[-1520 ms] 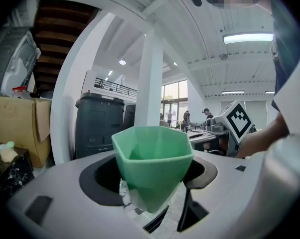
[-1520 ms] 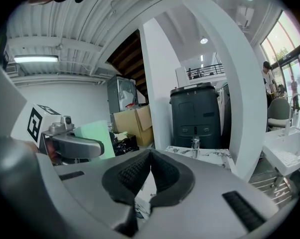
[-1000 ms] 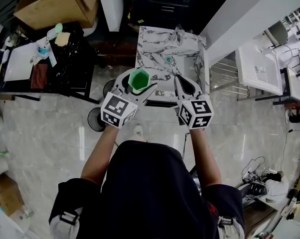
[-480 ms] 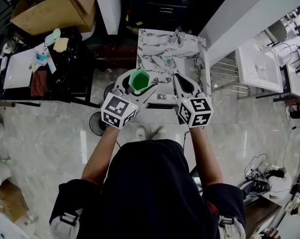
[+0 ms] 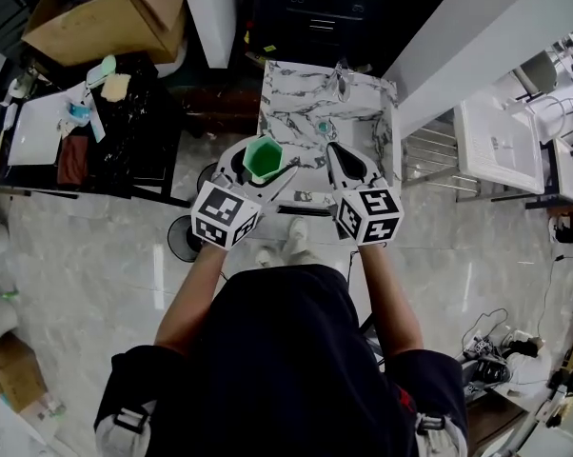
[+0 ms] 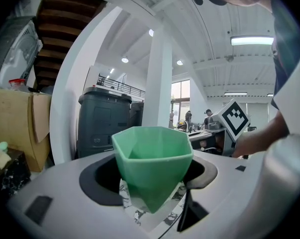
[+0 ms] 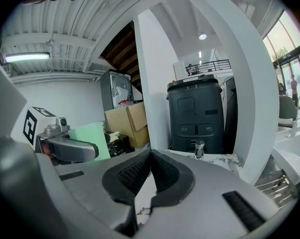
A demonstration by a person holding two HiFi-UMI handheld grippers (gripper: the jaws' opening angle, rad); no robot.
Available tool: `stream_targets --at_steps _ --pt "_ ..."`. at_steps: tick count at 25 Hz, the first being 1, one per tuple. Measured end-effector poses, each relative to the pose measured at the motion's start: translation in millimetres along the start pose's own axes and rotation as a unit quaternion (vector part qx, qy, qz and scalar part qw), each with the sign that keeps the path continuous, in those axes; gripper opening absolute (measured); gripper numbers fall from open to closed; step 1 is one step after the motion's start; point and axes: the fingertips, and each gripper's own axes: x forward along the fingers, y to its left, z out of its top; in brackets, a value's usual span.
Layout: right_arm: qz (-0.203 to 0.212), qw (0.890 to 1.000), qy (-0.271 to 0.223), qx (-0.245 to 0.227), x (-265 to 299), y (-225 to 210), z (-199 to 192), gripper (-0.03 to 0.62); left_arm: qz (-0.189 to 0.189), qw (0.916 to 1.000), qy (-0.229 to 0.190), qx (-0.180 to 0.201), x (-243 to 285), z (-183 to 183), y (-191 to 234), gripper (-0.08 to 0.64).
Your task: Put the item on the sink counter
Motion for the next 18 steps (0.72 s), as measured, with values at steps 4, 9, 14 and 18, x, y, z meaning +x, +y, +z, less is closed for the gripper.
stream_targets --at_steps 4,9,14,18 --pt "0.016 1.0 0.002 0.0 16.6 -16.6 5.8 0.035 0.014 0.9999 0.002 0.0 18.4 4.9 8.3 0.334" --pt "0.025 1.0 0.004 -0.002 36.5 -35.7 13.1 0.034 0.021 0.9997 0.009 -0.005 39.9 2.8 19.9 0.334" --pt "0.032 0.999 0.013 0.003 53.2 -54.2 11.8 0.035 0.026 0.9995 0.012 -0.014 63.5 2.5 30.6 0.334" --pt "0.036 0.999 0.015 0.008 69.5 -65.5 13.3 0.035 0.027 0.9994 0.014 -0.017 79.3 3.1 41.2 0.334"
